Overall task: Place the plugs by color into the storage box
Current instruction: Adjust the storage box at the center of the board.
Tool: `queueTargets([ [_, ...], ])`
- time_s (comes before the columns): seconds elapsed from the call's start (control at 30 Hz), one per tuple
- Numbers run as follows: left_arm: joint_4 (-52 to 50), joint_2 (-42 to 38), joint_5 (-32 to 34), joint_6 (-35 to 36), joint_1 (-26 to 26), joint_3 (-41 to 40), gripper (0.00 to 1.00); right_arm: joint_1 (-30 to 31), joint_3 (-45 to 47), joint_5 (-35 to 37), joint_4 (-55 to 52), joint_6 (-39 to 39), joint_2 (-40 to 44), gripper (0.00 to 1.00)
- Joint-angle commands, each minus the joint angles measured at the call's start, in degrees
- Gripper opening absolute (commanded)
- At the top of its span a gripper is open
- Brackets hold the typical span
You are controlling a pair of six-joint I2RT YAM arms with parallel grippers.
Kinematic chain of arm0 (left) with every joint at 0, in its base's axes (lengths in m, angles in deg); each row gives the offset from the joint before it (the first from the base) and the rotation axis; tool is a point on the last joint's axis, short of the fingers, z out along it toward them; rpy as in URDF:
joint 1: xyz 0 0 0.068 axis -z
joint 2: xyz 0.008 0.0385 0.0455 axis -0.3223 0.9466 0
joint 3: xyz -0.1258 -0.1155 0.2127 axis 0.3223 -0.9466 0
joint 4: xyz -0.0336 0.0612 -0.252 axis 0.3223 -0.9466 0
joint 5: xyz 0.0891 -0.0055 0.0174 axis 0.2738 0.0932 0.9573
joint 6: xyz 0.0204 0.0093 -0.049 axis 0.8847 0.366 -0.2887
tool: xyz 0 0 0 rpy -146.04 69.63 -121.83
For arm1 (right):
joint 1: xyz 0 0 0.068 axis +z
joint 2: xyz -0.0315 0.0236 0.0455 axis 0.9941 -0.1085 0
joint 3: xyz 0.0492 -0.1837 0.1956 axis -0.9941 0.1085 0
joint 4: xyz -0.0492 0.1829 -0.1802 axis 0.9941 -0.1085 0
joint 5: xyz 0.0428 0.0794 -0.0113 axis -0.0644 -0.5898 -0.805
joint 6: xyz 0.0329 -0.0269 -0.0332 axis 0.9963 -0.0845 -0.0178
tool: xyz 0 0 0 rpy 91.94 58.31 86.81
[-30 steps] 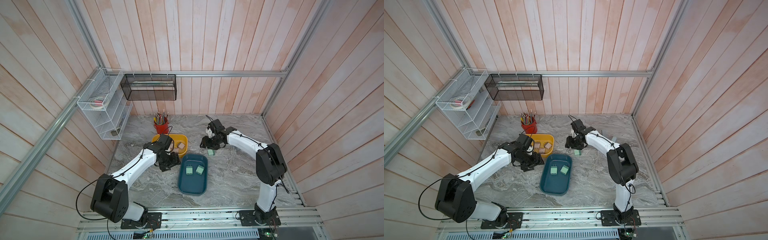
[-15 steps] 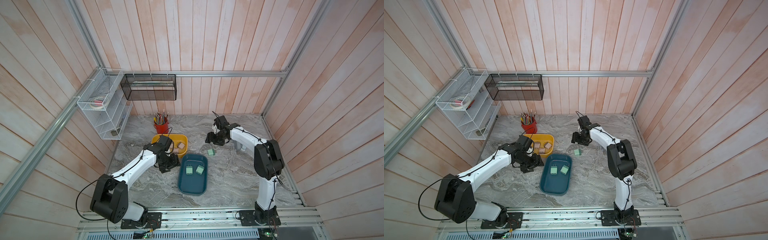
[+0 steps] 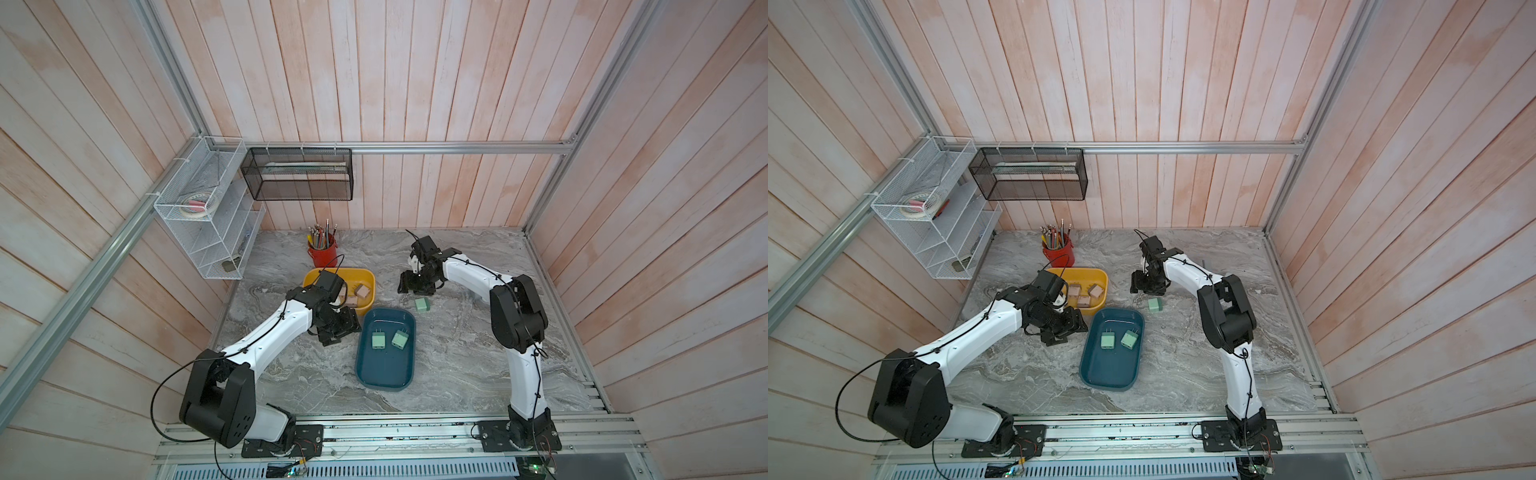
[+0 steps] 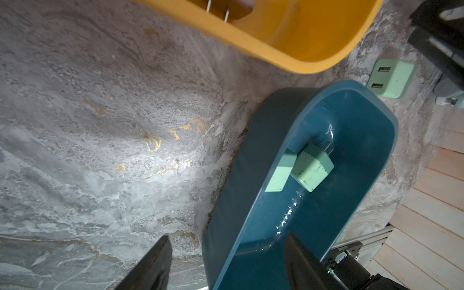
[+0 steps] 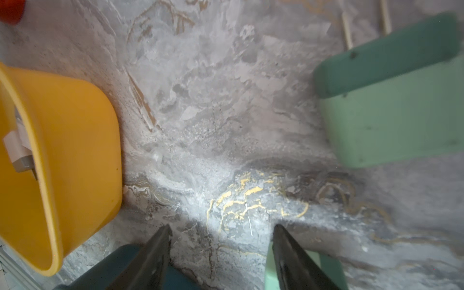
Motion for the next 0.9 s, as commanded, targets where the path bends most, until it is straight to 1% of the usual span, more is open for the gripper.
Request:
queueTargets([
  [0.0,1.3,0.2,-0.8,-0.3,-0.1,-0.7,0.73,1.1,3.6,-0.3,-2.2,-1.2,1.9,0.67],
  [0.13,1.7,0.6,-1.2,-0.4,-0.1,-0.6,0.73,1.6,9.8,-0.2,-0.9,-0.7,5.4,0.67],
  [0.27,2.1,1.1,-1.7,-0.1,-0.1,-0.5,0.73,2.0,14.0,0.5,0.2,-0.5,8.9,0.67],
  [0.47,2.1,1.7,-1.9,0.6,-0.1,-0.3,0.73,2.3,16.0,2.8,0.4,2.3,15.0,0.68],
  [0.6,2.0,1.8,-2.0,0.7,-0.1,0.0,0.73,2.2,16.6,7.7,-1.8,7.1,18.4,0.74],
  [0.7,2.1,1.8,-2.1,0.7,-0.1,-0.1,0.73,1.8,17.7,10.0,-3.7,10.6,19.1,0.75],
  [0.87,1.7,1.0,-1.9,0.8,-0.1,-0.6,0.73,0.8,19.2,11.4,-5.0,12.3,16.9,0.79],
])
